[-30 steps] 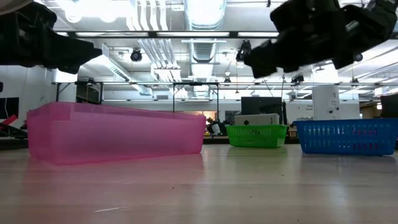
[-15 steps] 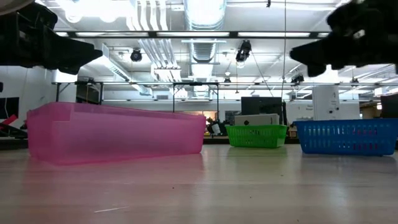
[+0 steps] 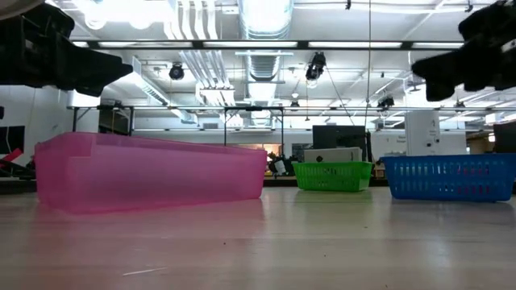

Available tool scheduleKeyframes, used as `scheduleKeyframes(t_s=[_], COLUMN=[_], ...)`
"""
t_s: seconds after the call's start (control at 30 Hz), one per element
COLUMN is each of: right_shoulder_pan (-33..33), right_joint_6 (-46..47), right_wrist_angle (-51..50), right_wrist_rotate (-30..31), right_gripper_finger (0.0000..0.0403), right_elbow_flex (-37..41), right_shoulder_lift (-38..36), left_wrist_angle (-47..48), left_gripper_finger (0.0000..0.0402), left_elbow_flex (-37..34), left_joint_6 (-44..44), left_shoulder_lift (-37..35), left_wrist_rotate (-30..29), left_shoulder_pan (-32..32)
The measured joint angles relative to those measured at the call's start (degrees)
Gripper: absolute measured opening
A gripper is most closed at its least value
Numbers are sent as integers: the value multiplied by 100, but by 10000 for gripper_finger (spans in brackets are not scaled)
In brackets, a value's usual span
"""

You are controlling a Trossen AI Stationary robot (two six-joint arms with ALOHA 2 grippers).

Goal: Pick and place items into bin
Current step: Return to Home Position

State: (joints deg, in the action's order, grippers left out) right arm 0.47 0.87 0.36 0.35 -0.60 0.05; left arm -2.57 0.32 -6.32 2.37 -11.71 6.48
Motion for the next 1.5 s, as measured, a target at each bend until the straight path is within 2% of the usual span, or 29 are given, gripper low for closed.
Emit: scheduleKeyframes(t_s=[0.43, 0.7, 1.27, 1.37, 1.5], right_shoulder_pan=[-11, -11, -11, -11, -11], right_joint_6=[48, -102, -178, -190, -193], right_wrist_angle=[-9, 170, 250, 250, 247], right_wrist_rotate=[-21, -19, -21, -21, -21], right_gripper_finger=[52, 54, 52, 52, 52], right_elbow_flex=[4, 4, 2, 2, 2], right_shoulder_lift=[449, 457, 448, 453, 453], left_wrist_angle=[0, 1, 3, 3, 3], left_gripper_finger=[166, 166, 164, 137, 56], left_elbow_flex=[-4, -4, -3, 2, 2], left_joint_6=[21, 496, 443, 418, 404], left_shoulder_lift=[30, 61, 130, 182, 301], left_wrist_rotate=[-70, -59, -52, -52, -52], left_shoulder_pan=[0, 0, 0, 0, 0])
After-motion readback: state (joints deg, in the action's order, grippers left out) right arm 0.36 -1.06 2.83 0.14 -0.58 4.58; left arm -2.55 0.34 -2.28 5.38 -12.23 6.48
